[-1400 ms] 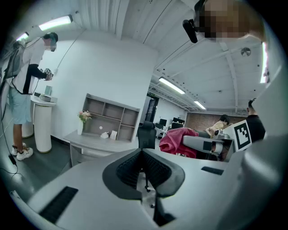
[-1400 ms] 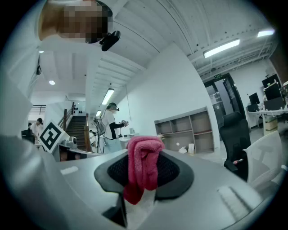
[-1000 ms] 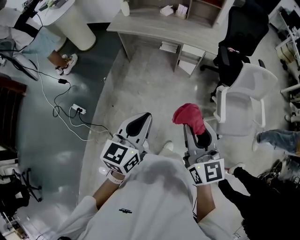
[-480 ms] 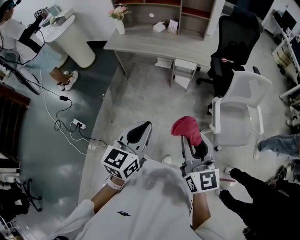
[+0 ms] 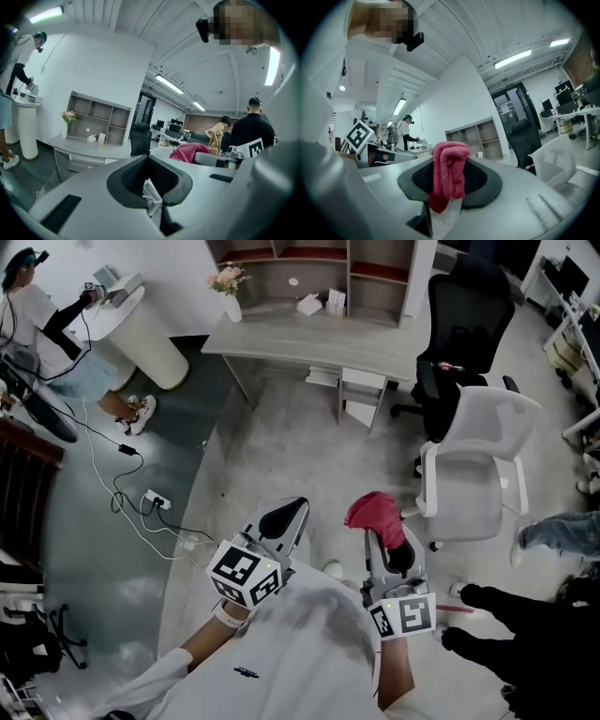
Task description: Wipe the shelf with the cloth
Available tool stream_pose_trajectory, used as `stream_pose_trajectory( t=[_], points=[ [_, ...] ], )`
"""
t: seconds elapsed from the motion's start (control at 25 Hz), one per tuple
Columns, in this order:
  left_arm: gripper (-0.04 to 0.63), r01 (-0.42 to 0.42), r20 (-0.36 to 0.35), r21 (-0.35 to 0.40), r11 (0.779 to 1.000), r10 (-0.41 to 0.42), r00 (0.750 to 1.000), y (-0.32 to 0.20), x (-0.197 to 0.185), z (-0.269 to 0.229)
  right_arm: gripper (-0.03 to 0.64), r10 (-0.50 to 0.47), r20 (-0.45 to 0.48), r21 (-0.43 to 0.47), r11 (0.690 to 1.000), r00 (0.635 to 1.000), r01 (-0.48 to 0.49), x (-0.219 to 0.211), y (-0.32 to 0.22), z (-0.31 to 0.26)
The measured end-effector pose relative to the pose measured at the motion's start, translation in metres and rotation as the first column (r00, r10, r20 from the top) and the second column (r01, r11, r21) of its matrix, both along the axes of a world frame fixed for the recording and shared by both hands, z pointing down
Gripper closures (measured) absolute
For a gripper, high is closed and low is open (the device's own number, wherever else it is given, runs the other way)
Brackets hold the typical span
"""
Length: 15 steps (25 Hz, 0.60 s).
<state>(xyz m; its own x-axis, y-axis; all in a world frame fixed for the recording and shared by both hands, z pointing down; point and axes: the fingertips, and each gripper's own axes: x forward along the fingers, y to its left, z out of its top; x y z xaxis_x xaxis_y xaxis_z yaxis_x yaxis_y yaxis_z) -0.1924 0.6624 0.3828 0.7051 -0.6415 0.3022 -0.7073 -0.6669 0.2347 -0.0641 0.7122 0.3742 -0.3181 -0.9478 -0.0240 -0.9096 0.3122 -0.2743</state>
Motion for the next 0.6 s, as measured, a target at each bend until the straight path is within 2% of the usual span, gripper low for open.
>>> stream_pose_trajectory(
  t=[0.28,0.4,0.6],
  points=[
    [0.589,0.003,-0.024,-0.04,0.999,-0.004,1.0,-0.061,-0.002,0.015,0.483,0.035,-0.012,-0.043,0.998,0.999,-0.036,0.008,-0.061,0.012],
    [0.589,-0.018,-0.069,-0.057,0.998,0.014,0.997,-0.101,-0.003,0.012,0.482,0.058,-0.01,-0.07,0.996,0.998,-0.058,0.007,-0.103,0.016],
    [0.589,-0.008,-0.09,-0.043,0.999,0.005,0.996,-0.185,-0.018,0.002,0.482,0.094,-0.018,-0.057,0.994,0.995,-0.095,0.0,-0.19,-0.003]
  ],
)
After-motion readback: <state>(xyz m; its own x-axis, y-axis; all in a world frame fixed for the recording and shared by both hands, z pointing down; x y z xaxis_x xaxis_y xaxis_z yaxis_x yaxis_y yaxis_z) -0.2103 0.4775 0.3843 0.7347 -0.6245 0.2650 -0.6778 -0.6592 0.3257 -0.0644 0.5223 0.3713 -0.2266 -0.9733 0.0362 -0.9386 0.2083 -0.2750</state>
